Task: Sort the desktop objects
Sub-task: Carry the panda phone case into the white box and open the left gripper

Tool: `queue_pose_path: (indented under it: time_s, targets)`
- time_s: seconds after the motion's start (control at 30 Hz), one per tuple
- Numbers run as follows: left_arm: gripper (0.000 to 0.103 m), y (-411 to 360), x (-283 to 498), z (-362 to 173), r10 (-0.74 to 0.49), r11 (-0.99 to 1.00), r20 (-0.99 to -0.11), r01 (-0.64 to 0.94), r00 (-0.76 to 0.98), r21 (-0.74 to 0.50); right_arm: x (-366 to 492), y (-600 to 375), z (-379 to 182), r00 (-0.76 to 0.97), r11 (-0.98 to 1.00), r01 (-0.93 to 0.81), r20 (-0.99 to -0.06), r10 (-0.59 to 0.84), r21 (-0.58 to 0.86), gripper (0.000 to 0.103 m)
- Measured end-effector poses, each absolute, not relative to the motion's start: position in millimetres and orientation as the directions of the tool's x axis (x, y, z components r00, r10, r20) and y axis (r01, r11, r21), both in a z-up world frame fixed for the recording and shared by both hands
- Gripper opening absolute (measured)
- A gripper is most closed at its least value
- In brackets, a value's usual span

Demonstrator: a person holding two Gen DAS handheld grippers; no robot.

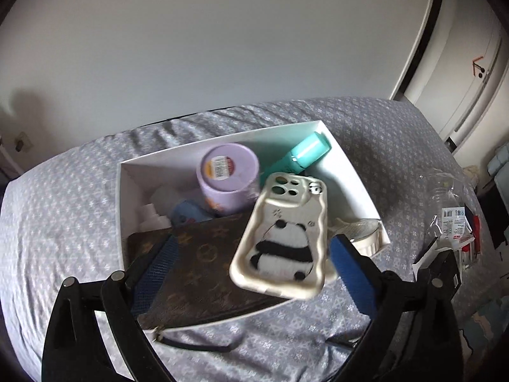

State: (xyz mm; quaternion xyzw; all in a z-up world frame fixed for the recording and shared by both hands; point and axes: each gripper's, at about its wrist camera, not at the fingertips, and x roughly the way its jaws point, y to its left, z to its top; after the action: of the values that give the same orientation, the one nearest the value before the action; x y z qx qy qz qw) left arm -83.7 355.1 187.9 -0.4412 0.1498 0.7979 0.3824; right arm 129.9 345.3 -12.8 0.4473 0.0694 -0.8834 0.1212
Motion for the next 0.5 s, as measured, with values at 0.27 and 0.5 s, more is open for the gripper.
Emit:
queue_pose_path:
  time_s: [0.27,0.5]
  targets:
    - [0.102,159,-68,172,0.384,-0.865,-0.806,-0.481,-0.450,-0.144,134,354,-11,-0.561,-0.961,0.278,-0.814,-0.150,-0.015,0.103]
    - [0.102,17,-38,76,0.237,-0.966,-0.854,-0.207,-0.463,-0.156,125,340,-7,-0.518,-0.959,0.274,-0.851,-0.084,-0.073,0.103]
